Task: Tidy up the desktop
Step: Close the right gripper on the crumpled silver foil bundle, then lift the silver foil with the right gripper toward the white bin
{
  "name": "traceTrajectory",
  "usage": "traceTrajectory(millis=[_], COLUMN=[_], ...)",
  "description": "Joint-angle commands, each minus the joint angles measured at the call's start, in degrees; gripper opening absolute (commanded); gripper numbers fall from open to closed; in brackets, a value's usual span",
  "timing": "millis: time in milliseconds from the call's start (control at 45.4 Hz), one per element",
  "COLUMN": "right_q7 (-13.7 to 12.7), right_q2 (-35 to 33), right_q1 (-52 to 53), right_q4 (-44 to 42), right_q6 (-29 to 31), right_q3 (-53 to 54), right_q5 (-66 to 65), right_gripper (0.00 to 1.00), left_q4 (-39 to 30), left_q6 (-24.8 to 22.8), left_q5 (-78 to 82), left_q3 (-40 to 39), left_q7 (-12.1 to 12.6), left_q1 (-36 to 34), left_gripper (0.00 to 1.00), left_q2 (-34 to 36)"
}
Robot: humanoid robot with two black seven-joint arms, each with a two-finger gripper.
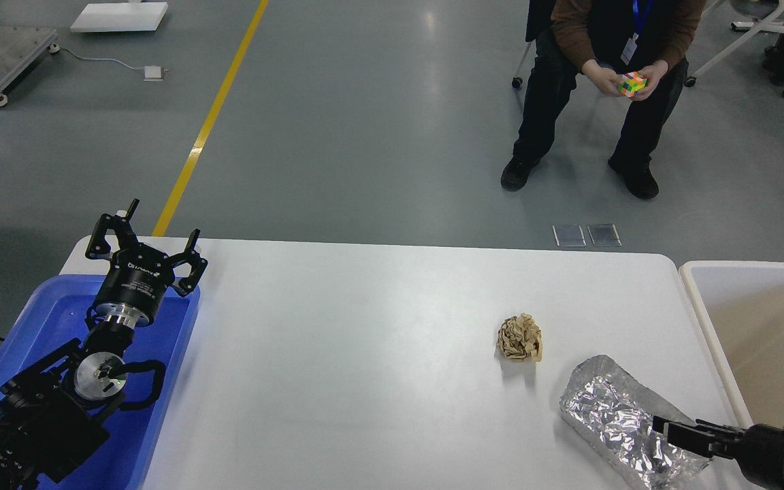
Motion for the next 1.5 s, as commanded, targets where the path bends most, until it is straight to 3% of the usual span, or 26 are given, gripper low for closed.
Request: traceTrajectory(millis=[0,44,110,198,352,374,726,1034,1144,1474], right_q7=[2.5,2.7,2.7,2.7,2.7,2.7,2.8,7.8,8.8,8.1], right_q2=[1.7,1.9,1.9,2.0,3.0,3.3,4.1,0.7,-4.5,-25.5], right_q1=[-0.4,-0.4,-0.4,-0.3,-0.3,-0.3,0.7,2.5,5.0,18.1], right_q4=[-3.7,-4.1,-4.8,-5.3,-7.5,-8.1,-10.0,-8.9,-3.6,19.3], right_q6=[-3.2,-3.2,-3.2,-3.2,-3.2,-3.2,-3.2,-2.5,-0.8,9.4], right_q3=[-3.2,-3.6,-4.9,-6.4,-6.8,-6.8,-6.5,-5.6,-5.7,-5.6], right_q5=[0.1,0.1,0.1,0.2,0.2,0.2,0.5,2.0,3.6,3.8], right_gripper=[0.79,0.76,0.59,0.53,0.03,0.0,0.0,0.0,0.0,0.0], left_q4=[0.0,0.0,0.0,0.0,0.0,0.0,0.0,0.0,0.0,0.0], left_q6=[0.0,0.0,0.0,0.0,0.0,0.0,0.0,-0.1,-0.1,-0.1], left_q5=[0.0,0.0,0.0,0.0,0.0,0.0,0.0,0.0,0.1,0.0], left_q3=[0.0,0.0,0.0,0.0,0.0,0.0,0.0,0.0,0.0,0.0], left_q7=[0.0,0.0,0.0,0.0,0.0,0.0,0.0,0.0,0.1,0.1], left_q1=[0.0,0.0,0.0,0.0,0.0,0.0,0.0,0.0,0.0,0.0], left_gripper=[1.0,1.0,1.0,1.0,1.0,1.0,1.0,1.0,1.0,1.0], left_q2=[0.0,0.0,0.0,0.0,0.0,0.0,0.0,0.0,0.0,0.0])
